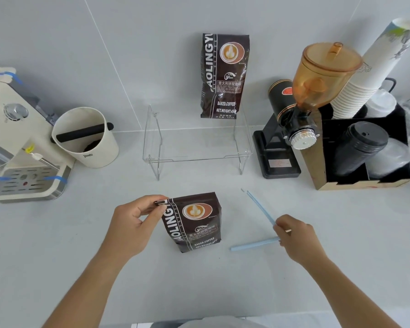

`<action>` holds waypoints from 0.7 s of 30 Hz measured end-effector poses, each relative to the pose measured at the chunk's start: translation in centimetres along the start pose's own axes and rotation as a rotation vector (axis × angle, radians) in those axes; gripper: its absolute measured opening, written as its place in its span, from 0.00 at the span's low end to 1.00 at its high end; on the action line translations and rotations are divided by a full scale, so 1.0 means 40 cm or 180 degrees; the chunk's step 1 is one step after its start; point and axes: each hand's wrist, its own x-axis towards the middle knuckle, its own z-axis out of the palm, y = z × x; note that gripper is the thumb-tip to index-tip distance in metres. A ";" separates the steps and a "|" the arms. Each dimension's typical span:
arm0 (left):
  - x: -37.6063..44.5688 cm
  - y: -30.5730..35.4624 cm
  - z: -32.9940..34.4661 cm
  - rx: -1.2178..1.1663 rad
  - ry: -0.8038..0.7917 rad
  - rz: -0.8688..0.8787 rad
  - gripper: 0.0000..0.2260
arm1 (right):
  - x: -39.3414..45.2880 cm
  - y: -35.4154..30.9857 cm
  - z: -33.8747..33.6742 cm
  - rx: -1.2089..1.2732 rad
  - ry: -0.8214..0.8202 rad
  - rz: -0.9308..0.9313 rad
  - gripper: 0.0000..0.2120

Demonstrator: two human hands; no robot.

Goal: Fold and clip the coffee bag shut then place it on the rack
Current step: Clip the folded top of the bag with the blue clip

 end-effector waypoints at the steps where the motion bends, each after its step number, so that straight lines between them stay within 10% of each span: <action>1: 0.001 0.000 0.001 -0.0001 0.0019 0.0019 0.17 | -0.001 -0.011 -0.013 0.0127 0.0028 -0.0060 0.10; 21: 0.057 -0.006 0.024 -0.0424 -0.0170 -0.0039 0.16 | -0.024 -0.377 -0.163 0.1744 -0.0193 -0.1155 0.08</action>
